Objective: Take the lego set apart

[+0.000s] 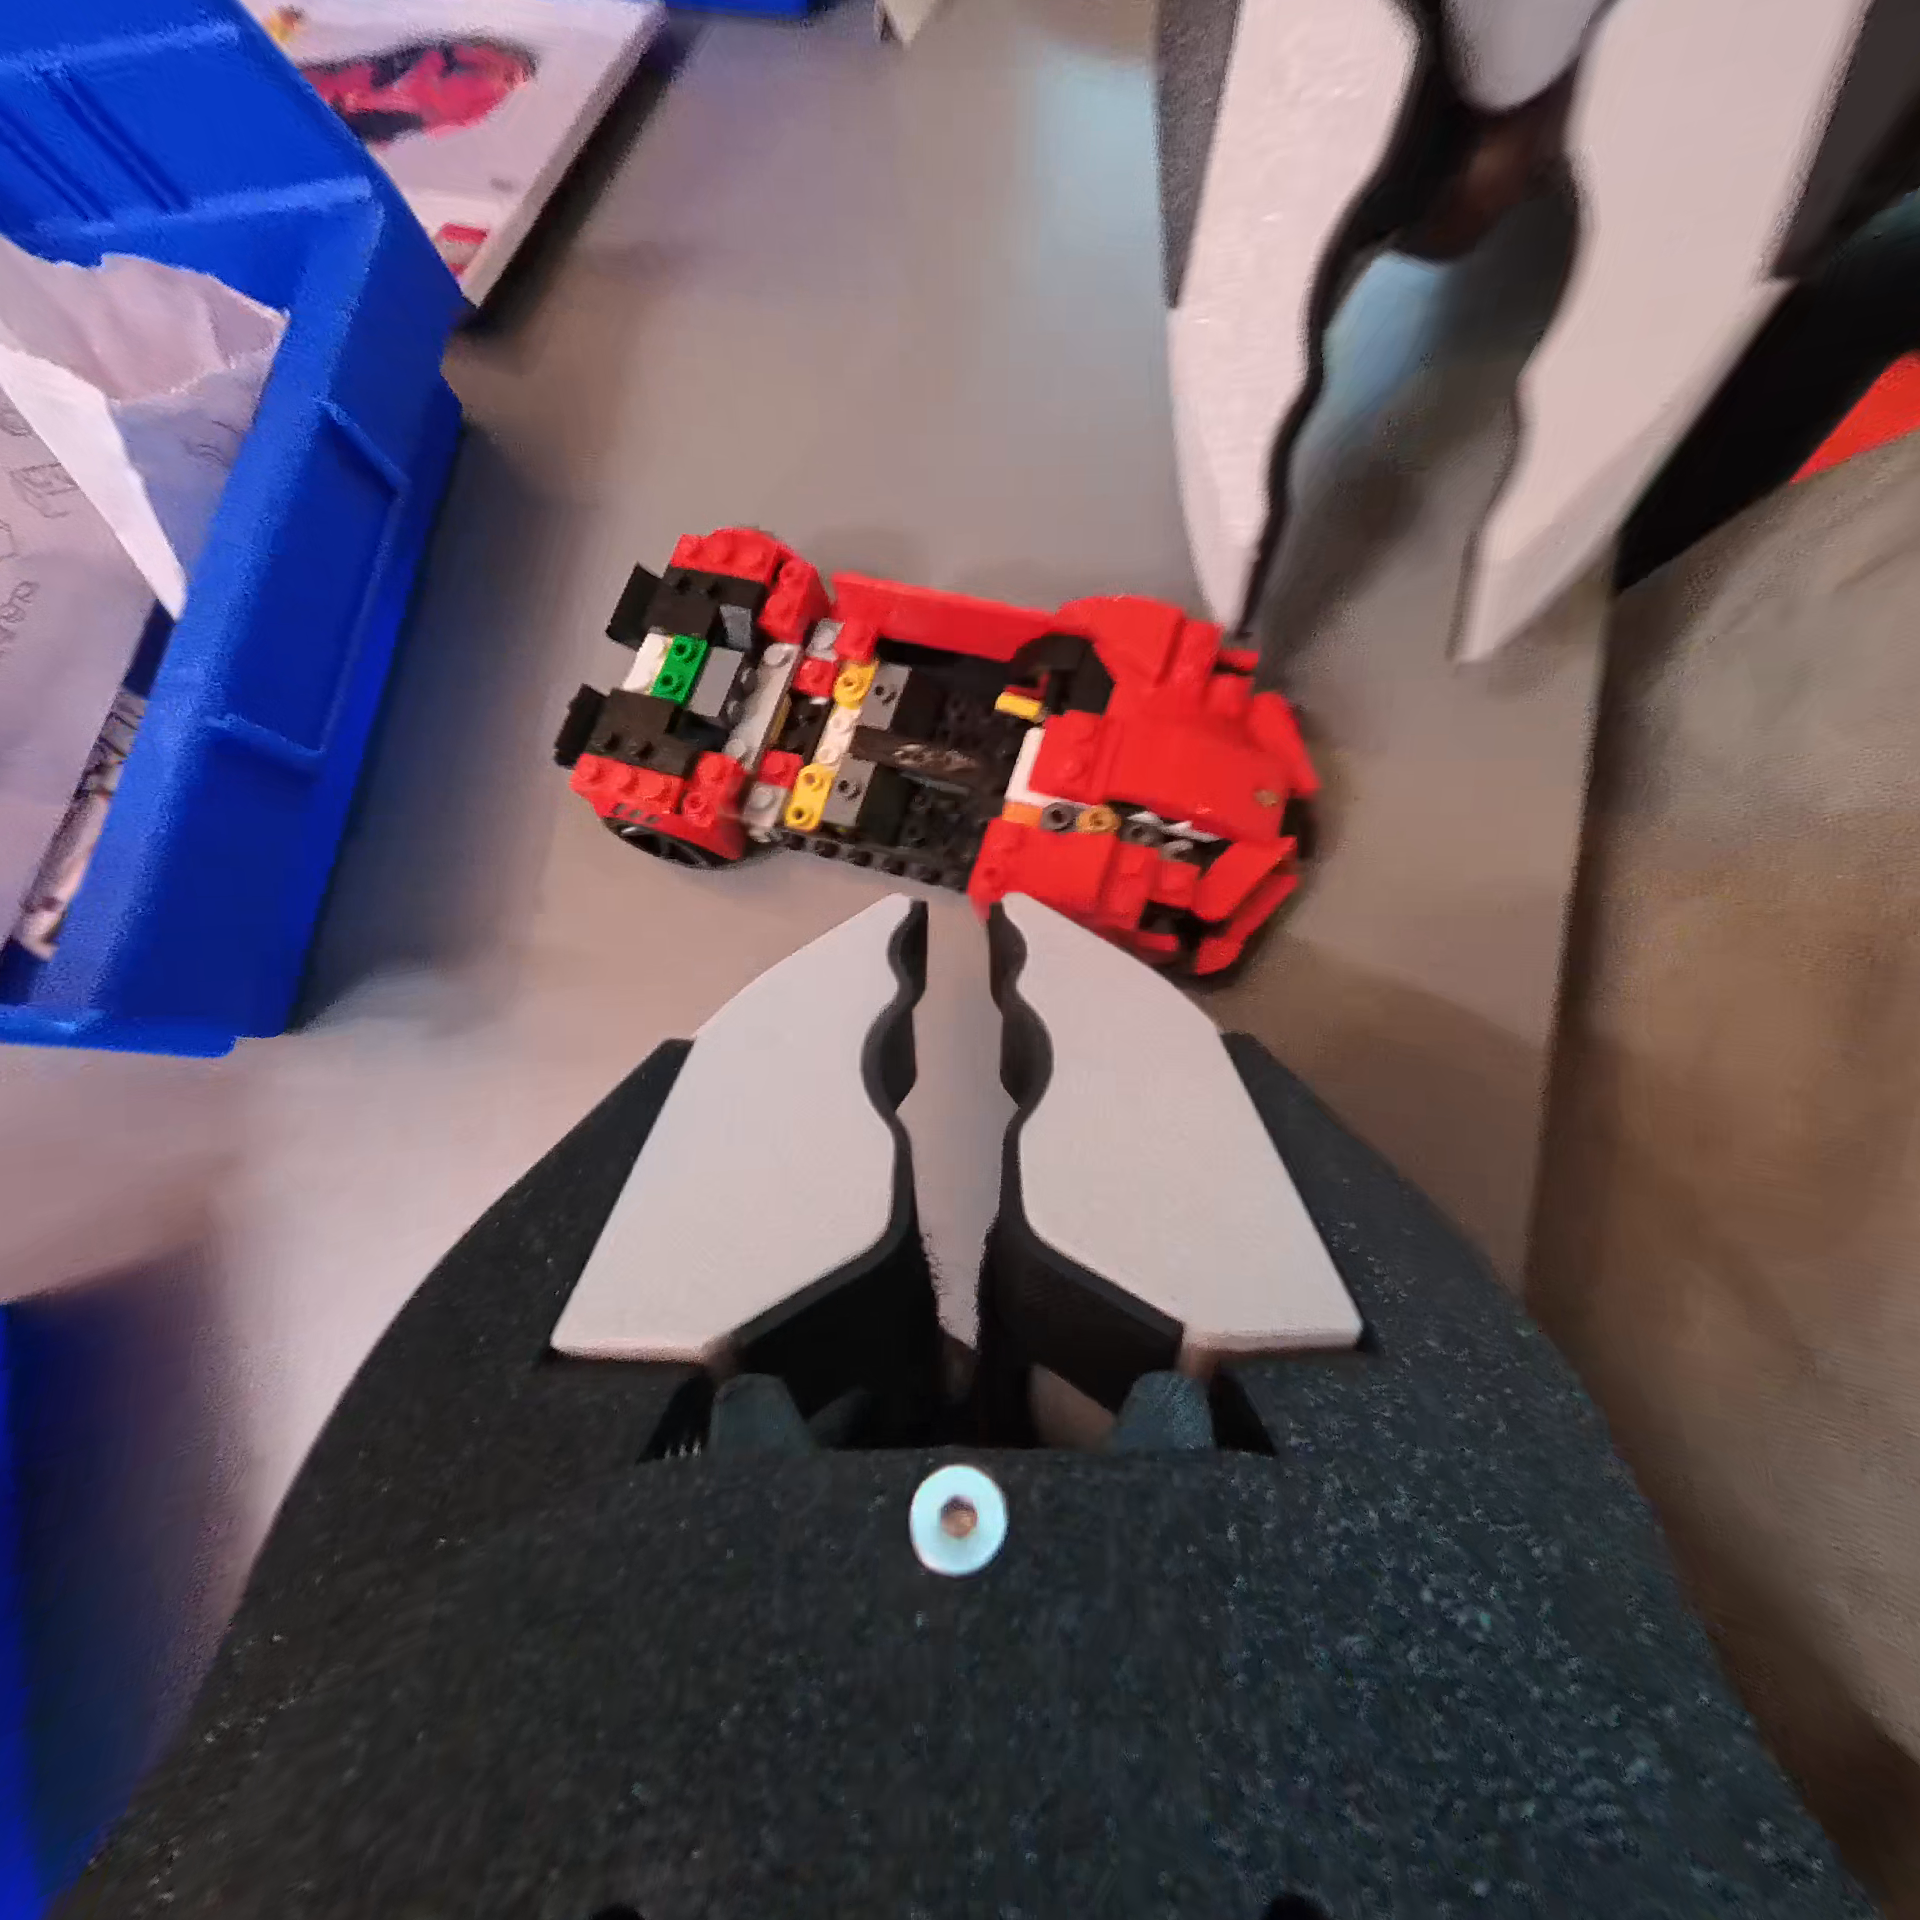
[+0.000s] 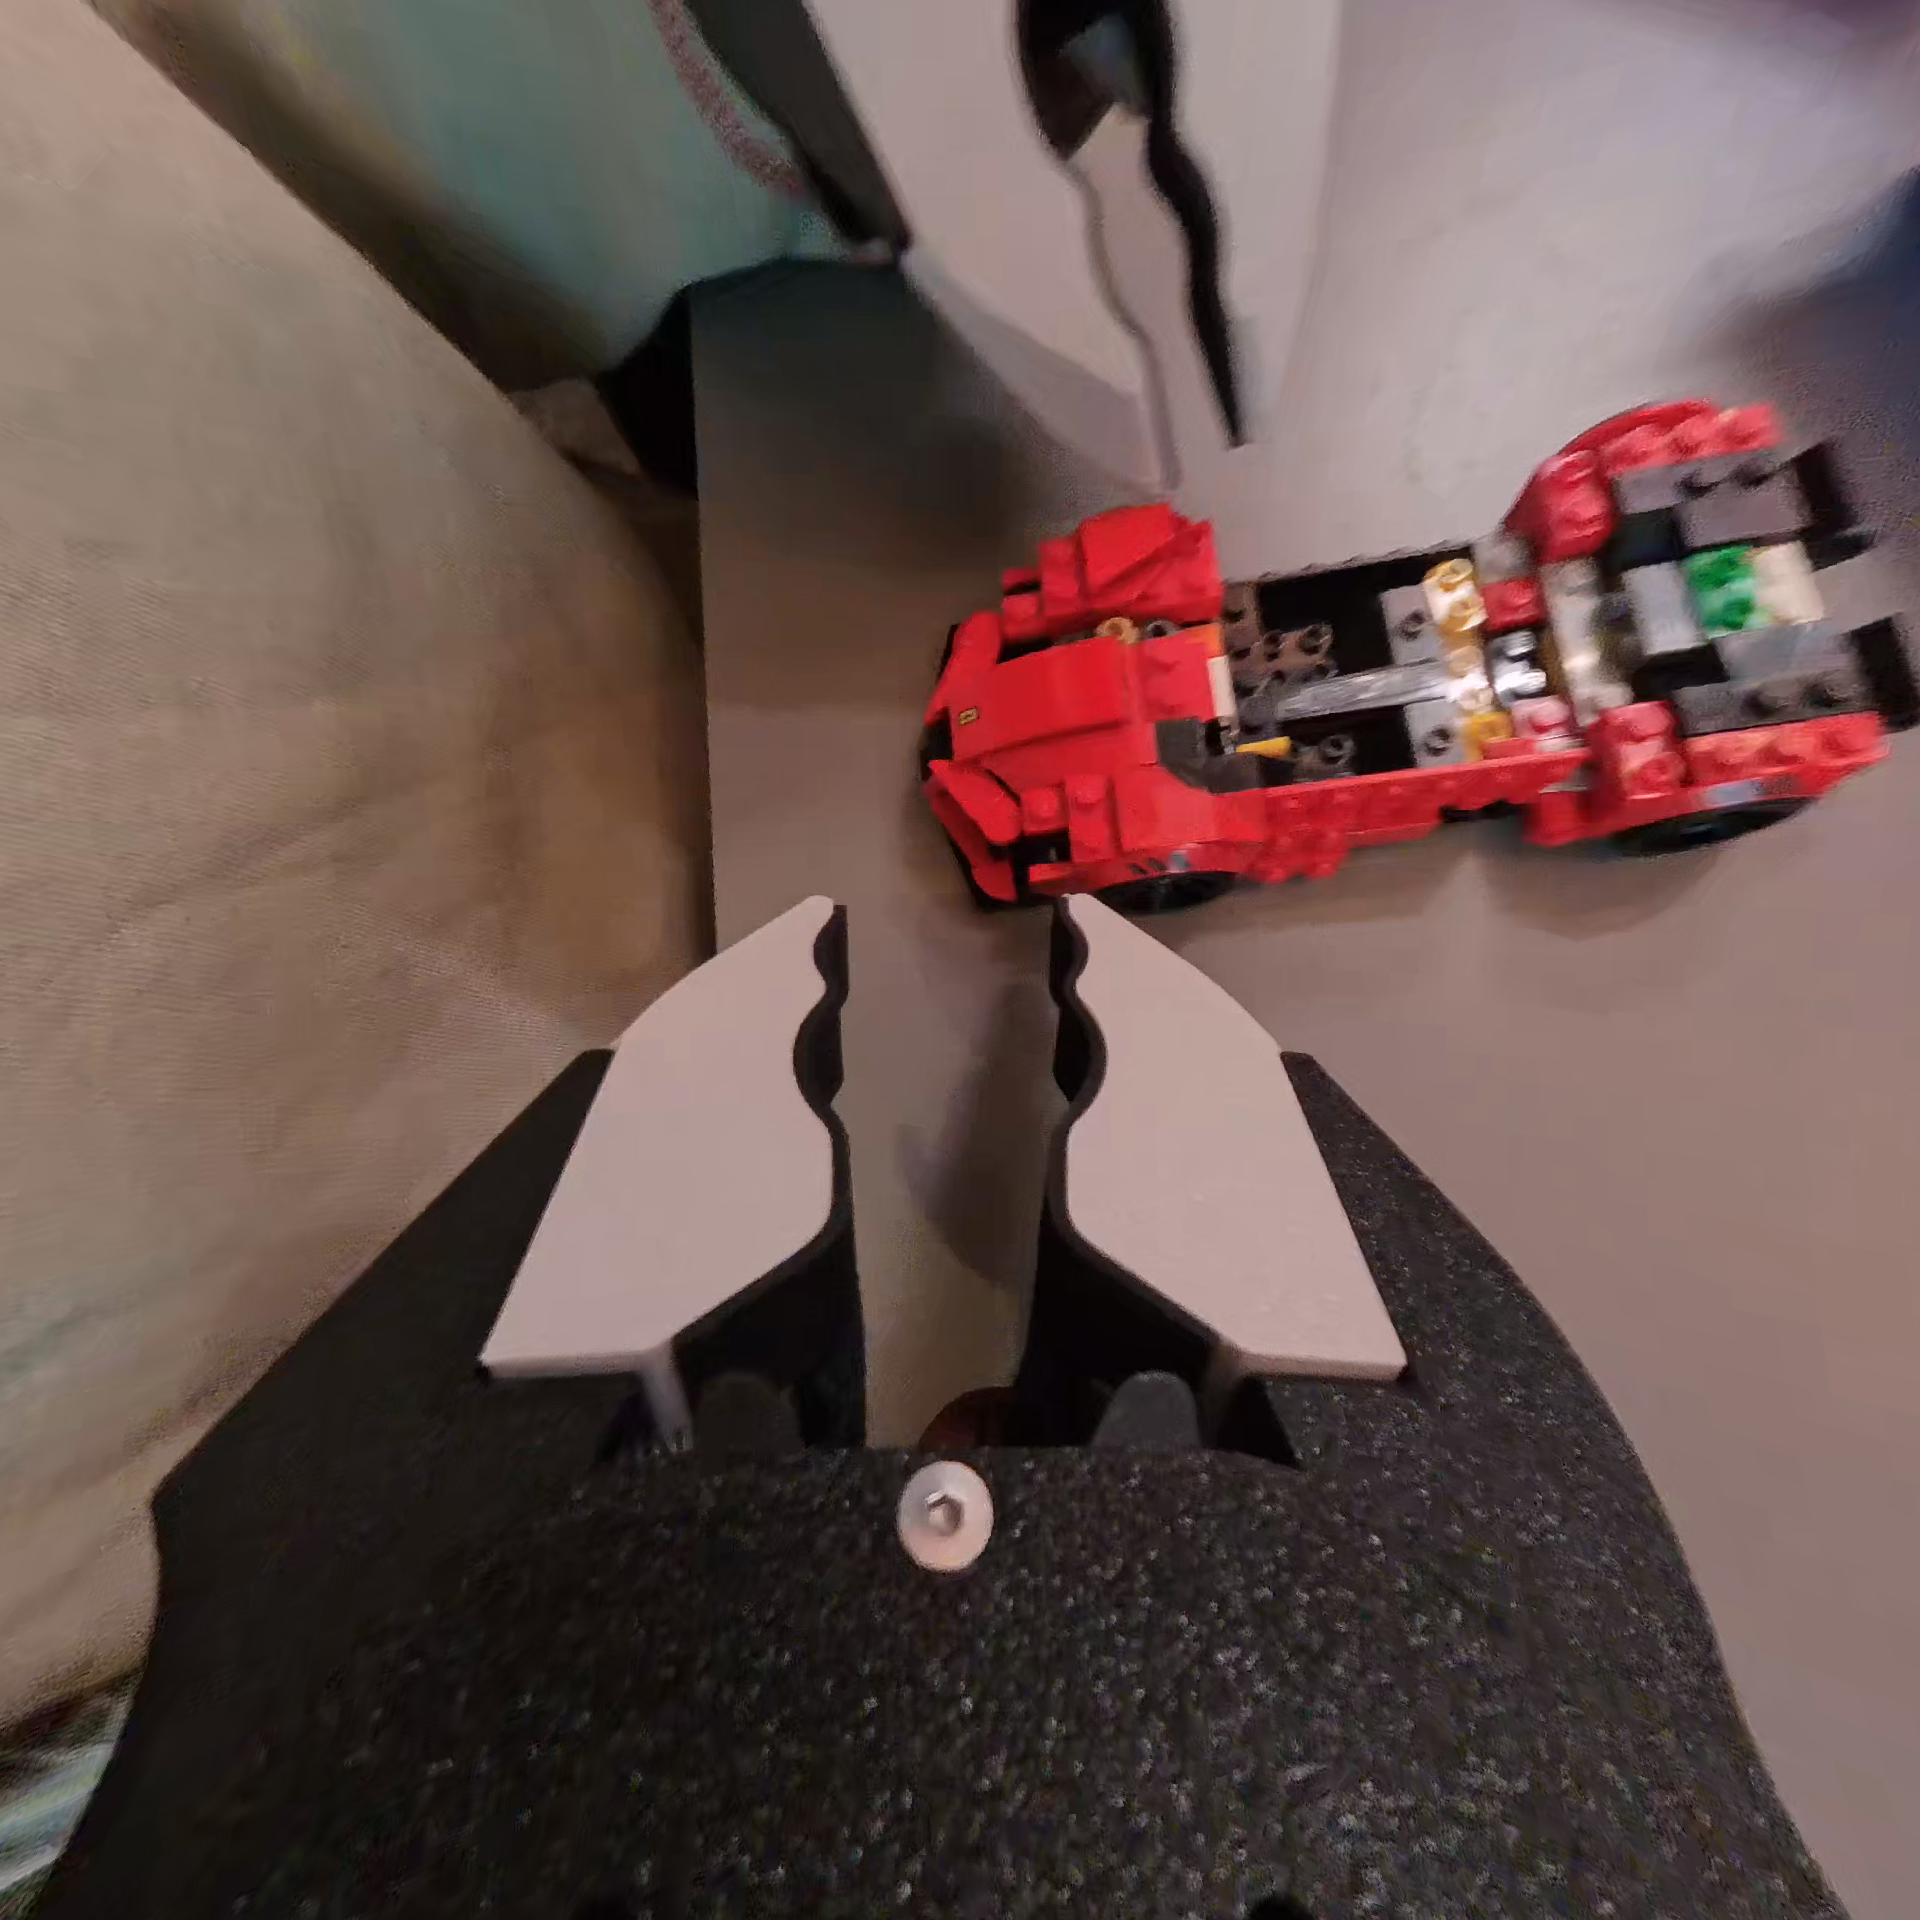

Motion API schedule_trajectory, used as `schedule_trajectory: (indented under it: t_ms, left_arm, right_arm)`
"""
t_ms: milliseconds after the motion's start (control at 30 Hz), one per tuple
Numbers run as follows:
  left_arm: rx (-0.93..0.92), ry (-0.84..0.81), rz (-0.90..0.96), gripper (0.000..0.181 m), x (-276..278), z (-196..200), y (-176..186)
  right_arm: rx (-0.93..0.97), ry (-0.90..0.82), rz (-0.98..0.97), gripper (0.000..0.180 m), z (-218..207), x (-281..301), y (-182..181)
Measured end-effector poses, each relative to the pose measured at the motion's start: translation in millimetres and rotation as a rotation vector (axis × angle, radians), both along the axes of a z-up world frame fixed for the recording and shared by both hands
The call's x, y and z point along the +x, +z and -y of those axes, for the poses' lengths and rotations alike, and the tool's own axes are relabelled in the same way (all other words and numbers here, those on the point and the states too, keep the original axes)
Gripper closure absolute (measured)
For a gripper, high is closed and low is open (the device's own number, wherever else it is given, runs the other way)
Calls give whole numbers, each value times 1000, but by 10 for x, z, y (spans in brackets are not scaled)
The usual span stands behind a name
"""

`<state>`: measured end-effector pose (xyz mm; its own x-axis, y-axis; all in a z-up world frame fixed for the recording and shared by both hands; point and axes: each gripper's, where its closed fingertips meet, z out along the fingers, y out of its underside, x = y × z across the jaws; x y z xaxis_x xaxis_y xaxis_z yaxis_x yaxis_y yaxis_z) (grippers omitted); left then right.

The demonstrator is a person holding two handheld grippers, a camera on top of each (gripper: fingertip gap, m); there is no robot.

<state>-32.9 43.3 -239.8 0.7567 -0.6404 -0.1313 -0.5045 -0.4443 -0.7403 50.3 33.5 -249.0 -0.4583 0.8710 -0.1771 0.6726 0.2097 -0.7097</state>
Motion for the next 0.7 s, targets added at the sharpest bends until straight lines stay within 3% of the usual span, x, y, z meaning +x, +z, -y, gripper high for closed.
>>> schedule_trajectory:
  t_ms: [167, 467, 700]
  left_arm:
    - [-8, -59, 191, 157, 225, 126, 168]
    - [-35, -59, 105, 155, 365, -36, 88]
    - [-87, -59, 107, 162, 376, -43, -6]
  right_arm:
    - [63, 69, -144, 150, -166, -80, 285]
    - [219, 580, -1, 152, -217, -249, 246]
    - [464, 867, -54, 160, -268, -298, 54]
